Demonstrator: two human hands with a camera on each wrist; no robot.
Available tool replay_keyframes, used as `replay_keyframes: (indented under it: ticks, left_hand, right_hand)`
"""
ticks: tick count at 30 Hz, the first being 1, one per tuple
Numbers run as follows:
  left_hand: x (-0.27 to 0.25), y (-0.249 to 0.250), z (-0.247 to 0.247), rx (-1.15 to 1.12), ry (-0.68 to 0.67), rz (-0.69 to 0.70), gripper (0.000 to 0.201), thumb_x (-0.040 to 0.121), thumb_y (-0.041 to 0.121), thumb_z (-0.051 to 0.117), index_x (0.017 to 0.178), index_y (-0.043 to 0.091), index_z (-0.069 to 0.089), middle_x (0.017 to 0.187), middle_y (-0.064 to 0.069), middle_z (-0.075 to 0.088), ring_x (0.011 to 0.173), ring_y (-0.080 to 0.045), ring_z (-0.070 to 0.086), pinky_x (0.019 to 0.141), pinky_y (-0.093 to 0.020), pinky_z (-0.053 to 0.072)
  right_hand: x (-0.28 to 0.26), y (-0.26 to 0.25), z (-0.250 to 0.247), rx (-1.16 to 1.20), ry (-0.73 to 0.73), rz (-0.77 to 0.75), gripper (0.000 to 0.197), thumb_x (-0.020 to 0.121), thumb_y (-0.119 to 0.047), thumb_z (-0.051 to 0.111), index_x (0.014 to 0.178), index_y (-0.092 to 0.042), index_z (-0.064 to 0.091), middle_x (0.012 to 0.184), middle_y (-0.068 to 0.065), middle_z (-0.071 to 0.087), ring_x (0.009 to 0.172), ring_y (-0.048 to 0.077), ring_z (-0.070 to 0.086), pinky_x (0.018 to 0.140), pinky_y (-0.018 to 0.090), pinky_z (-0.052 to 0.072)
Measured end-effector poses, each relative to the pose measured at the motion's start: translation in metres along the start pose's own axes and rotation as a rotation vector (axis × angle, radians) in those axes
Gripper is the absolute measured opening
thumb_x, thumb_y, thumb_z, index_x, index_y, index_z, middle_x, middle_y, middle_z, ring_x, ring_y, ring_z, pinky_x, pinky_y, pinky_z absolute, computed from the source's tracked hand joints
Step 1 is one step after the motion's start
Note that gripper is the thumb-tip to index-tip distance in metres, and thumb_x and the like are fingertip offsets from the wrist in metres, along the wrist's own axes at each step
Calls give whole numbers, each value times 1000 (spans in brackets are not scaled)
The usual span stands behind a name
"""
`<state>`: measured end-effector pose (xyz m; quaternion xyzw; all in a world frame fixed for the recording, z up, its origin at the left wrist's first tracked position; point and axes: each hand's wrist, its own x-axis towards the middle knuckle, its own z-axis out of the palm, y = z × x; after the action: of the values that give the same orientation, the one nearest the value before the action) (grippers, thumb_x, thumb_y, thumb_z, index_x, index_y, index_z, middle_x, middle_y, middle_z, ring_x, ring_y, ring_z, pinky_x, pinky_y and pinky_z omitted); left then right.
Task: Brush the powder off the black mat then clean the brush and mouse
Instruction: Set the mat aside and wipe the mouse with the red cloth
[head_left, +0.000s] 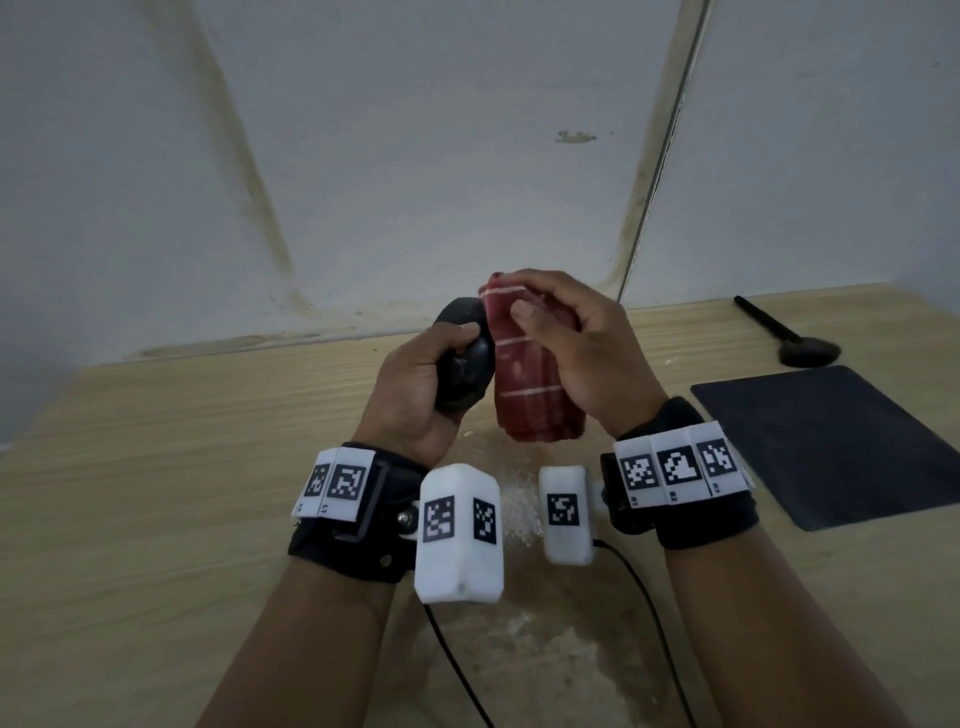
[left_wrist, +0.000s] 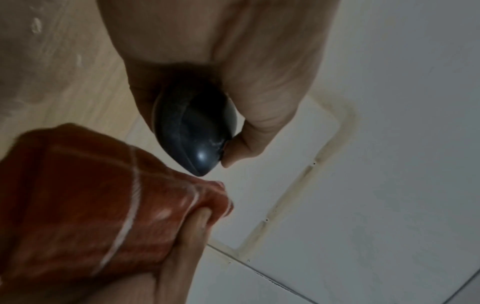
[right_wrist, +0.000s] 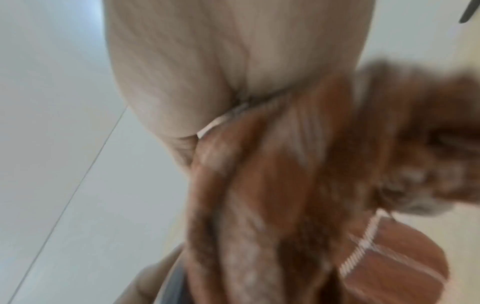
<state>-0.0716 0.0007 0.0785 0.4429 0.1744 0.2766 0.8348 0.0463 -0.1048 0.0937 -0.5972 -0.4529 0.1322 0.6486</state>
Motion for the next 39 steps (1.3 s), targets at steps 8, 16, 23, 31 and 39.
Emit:
replay_keyframes:
  ticks: [8,16,23,31,39]
  left_hand:
    - [1,-1,-8,-111,11,-88,25,96,20,47,113,8,60,91,-10,69,77,-23,67,71,-36,60]
    - [-6,0,-1,-106,-23,-4,52,86,21,54,135,3,55,119,-12,63,98,-25,62,83,-34,52]
    - [-3,-2,-7,-182,9,-42,28,96,29,50,97,7,67,88,-9,64,76,-22,62,80,-33,50]
    - [-3,-7,-9,-179,85,-54,44,95,16,49,138,5,52,120,-16,59,103,-34,59,94,-43,49]
    - [-8,-6,-12,-162,39,-14,17,91,11,59,105,10,68,91,-8,71,85,-25,68,82,-35,55]
  right_hand:
    - [-7,-5,-2,-124,-188,39,19,85,-10,70,93,-26,76,96,-5,72,92,10,67,85,26,52]
    - [-5,2,12,-142,6,71,55,91,-26,65,143,-22,47,127,-3,64,113,12,65,101,40,53]
    - [-12,-5,-2,-77,-111,39,33,74,-18,72,107,-18,72,99,0,74,90,16,72,82,35,60]
    - [-19,-3,7,-187,-142,37,37,77,-22,76,114,-20,67,103,-7,72,95,8,69,86,29,58]
    - [-19,-2,15,-98,-58,24,37,88,-17,70,123,-20,63,111,-7,70,101,10,69,90,35,58]
